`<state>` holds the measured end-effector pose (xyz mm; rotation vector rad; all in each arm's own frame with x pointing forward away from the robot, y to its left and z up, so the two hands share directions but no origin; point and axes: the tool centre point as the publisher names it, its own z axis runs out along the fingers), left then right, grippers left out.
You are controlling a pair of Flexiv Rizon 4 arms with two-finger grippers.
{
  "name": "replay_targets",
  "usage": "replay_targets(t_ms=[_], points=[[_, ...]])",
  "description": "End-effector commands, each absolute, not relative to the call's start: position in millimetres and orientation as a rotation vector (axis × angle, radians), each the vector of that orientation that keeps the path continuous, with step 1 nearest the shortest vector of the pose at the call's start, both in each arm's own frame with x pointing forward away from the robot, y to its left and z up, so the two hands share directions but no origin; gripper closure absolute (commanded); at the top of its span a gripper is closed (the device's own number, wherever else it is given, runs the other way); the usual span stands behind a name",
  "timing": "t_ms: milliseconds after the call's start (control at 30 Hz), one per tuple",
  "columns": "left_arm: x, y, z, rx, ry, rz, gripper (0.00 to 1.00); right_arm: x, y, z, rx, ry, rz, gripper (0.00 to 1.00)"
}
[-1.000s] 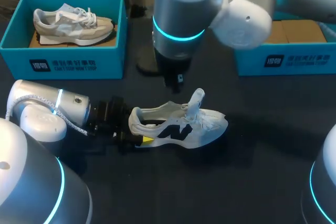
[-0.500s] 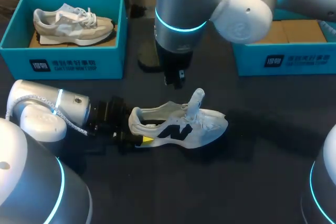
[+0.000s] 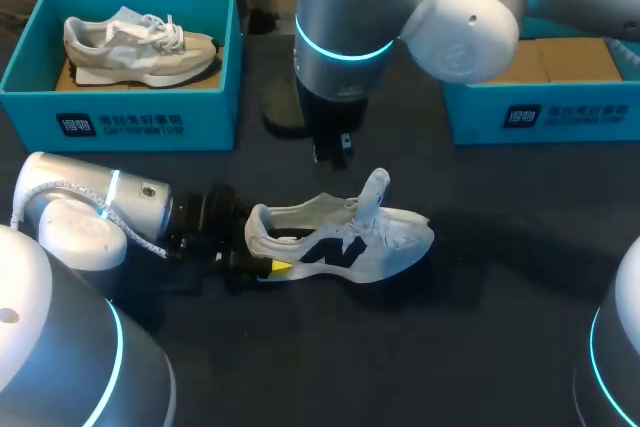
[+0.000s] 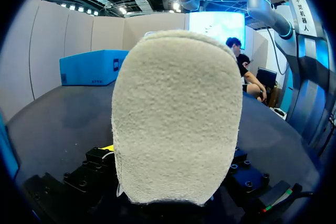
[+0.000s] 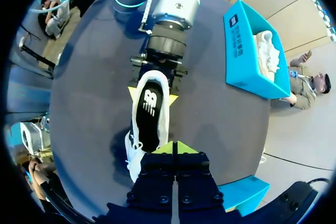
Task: Take the shoe out of the shoebox, open the shoe tongue, remove and reinsert the insole, then place the shoe into the shoebox
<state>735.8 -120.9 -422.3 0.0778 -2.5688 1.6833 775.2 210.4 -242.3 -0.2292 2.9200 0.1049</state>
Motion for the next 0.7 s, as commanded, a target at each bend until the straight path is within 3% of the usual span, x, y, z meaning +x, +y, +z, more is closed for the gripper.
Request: replay_targets(t_ms=[33,700], points=[[738.1,-124.0,-425.9,0.076,-2.568,1.680,1.00,771.1,224.1,-257.5,-0.212,2.929,-0.010,1.00],[738.1,-124.0,-425.9,0.076,-2.568,1.680,1.00,758.9,253.1,-332.8,-0.198,3.003,0.072,1.00]])
